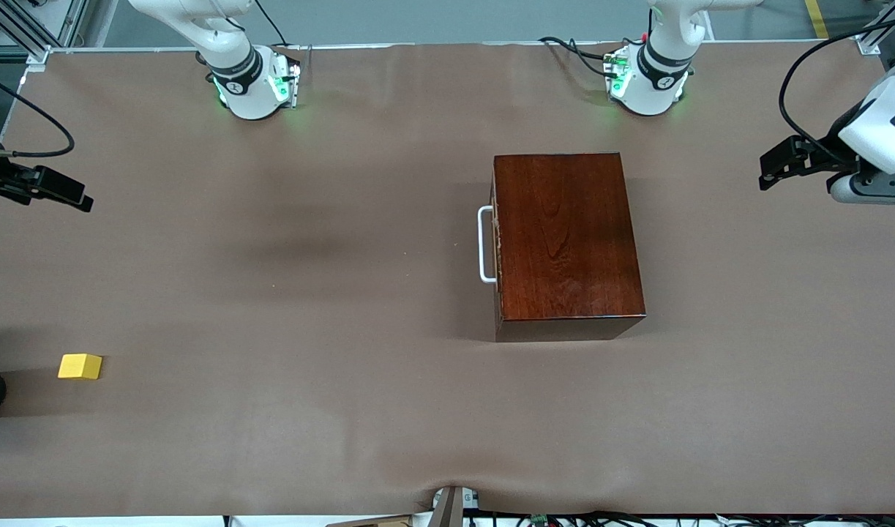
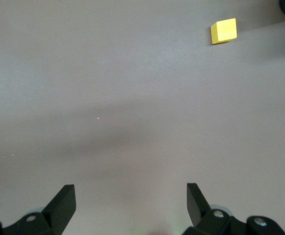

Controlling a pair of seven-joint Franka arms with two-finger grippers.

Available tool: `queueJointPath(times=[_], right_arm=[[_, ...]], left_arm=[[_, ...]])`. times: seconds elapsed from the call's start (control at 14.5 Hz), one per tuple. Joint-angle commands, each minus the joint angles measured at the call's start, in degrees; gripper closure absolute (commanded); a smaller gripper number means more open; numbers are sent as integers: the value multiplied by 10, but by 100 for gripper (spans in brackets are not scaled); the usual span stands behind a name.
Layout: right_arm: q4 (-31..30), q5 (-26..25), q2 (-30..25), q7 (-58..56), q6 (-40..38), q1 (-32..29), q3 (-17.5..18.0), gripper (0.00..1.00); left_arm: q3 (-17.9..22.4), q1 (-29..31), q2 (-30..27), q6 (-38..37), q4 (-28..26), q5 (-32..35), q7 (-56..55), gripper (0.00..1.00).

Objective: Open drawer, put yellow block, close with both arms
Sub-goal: 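Move the left gripper toward the wooden box's white handle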

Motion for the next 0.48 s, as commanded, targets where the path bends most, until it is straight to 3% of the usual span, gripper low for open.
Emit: queueJointPath(times=[0.0, 0.28, 0.41], right_arm=[[1, 8, -3, 8, 2, -9, 7, 0], [1, 8, -3, 8, 2, -9, 7, 0], [1, 8, -3, 7, 2, -9, 7, 0]], left_arm=[[-4, 6, 5, -14, 15, -8, 13, 0], [-4, 4, 12, -14, 35, -40, -2, 0], [-7, -2, 50, -14, 72, -71, -58, 0]])
